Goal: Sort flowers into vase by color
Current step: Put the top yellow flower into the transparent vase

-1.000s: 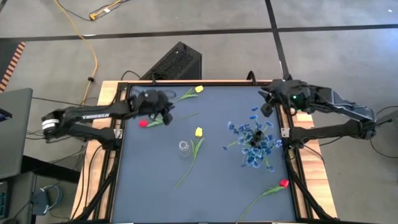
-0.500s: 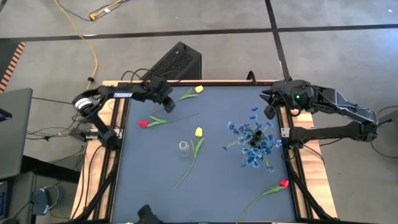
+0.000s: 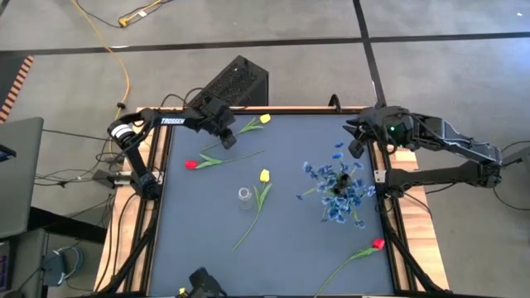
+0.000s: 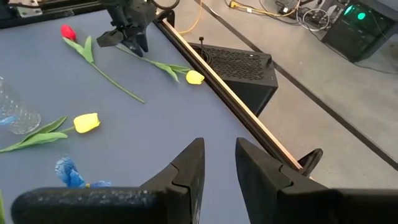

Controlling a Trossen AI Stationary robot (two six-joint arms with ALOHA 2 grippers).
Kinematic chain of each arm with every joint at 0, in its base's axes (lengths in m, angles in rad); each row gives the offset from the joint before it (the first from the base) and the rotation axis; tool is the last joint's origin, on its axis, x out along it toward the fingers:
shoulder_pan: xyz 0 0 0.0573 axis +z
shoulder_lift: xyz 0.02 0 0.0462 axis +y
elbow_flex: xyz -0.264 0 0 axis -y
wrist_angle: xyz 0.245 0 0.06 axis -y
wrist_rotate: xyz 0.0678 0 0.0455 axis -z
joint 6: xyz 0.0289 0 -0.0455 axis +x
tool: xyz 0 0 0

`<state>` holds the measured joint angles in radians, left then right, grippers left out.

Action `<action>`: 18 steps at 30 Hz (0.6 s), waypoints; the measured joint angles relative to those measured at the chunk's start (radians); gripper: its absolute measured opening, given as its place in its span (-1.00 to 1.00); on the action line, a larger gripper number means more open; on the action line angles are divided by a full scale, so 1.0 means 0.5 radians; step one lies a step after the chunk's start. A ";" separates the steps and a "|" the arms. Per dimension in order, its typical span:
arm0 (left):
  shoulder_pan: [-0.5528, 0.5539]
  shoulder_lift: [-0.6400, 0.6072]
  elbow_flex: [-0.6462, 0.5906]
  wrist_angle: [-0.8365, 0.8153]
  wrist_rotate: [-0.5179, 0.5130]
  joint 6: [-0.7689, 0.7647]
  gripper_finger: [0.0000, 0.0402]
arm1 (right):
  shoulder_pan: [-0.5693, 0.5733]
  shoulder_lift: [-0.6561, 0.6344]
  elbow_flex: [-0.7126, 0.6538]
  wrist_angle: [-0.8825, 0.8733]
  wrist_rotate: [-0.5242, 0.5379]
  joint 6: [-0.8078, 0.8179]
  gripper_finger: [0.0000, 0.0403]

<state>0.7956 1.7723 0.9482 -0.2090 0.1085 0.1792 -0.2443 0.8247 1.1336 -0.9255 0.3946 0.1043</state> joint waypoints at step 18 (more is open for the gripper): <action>-0.107 0.112 0.056 -0.196 -0.057 0.104 -0.96 | -0.001 -0.002 0.000 0.093 0.001 -0.178 -0.42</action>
<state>0.7420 1.8281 0.9764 -0.3072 0.0801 0.2312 -0.2447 0.8238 1.1336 -0.8788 0.3950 0.0153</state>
